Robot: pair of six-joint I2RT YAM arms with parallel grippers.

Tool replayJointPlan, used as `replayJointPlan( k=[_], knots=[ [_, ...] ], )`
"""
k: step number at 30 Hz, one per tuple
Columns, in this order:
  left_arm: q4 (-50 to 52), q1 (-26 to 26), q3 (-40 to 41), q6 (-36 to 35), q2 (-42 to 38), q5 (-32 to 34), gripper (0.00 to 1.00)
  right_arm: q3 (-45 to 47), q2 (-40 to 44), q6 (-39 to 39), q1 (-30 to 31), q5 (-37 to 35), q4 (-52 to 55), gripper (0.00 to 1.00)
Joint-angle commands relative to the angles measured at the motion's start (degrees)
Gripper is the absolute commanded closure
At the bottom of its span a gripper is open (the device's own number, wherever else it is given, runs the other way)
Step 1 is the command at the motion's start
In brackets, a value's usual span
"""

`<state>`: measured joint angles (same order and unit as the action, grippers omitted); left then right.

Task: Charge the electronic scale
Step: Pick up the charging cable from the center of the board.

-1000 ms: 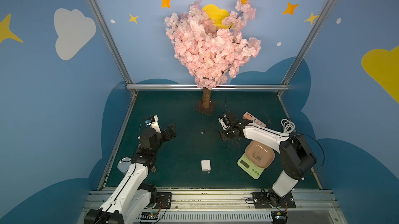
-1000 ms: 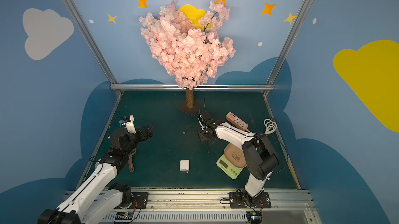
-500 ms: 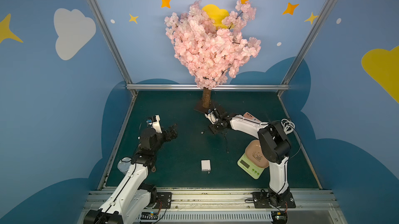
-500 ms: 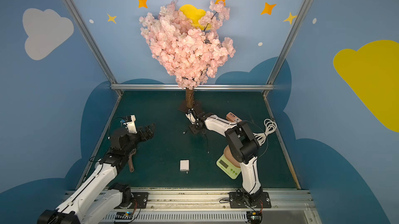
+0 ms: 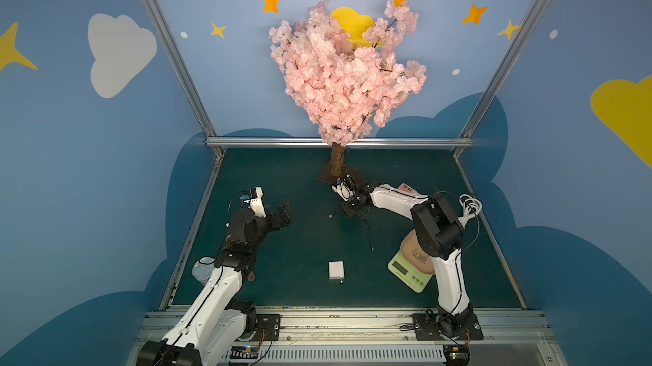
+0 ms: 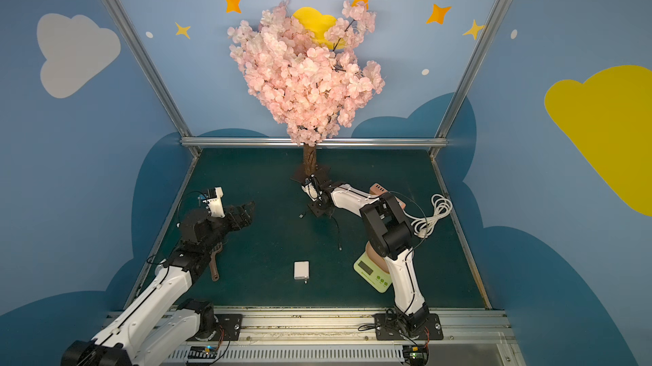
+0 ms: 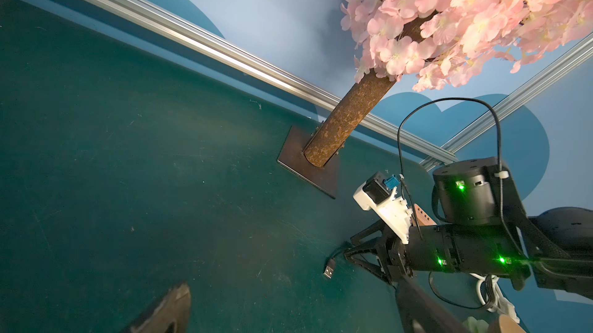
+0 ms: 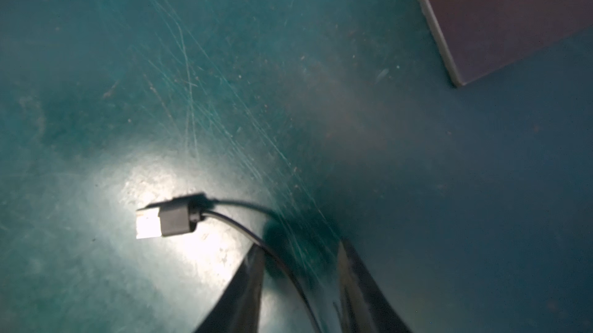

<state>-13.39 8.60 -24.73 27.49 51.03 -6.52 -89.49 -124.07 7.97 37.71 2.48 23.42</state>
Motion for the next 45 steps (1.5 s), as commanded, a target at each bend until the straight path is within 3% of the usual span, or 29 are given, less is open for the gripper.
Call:
replayJointPlan(
  k=[1,6,13,20,26,32,45],
  knots=[
    [-1.0,0.3,-1.6,0.4,0.6,-1.1,0.01,-1.4,-1.1,0.6,-0.1,0.9,1.7,0.72],
    [-1.9,1.0,-2.5,1.5,2.1,-1.9,0.03,-0.6,0.8,-0.5,-0.1,2.5,2.2,1.0],
    [-3.0,4.8,-6.8,4.0,8.1,-6.5,0.04,8.9,13.6,-8.6,-0.3,6.1,-1.9,1.0],
    [-4.8,11.0,-15.6,8.4,16.8,-18.6,0.08,27.6,36.4,-20.7,-1.1,13.7,-16.1,1.0],
    [-9.2,13.3,-18.9,15.4,20.3,-26.4,0.12,38.2,49.3,-23.3,-1.2,15.8,-24.9,1.0],
    [-10.1,17.0,-23.2,17.3,24.2,-33.2,0.29,45.7,56.0,-26.5,-1.3,15.0,-32.0,1.0],
    [-9.5,20.2,-26.9,16.3,29.4,-34.9,0.65,49.2,61.3,-26.0,-1.5,15.9,-34.1,1.0]
  ],
)
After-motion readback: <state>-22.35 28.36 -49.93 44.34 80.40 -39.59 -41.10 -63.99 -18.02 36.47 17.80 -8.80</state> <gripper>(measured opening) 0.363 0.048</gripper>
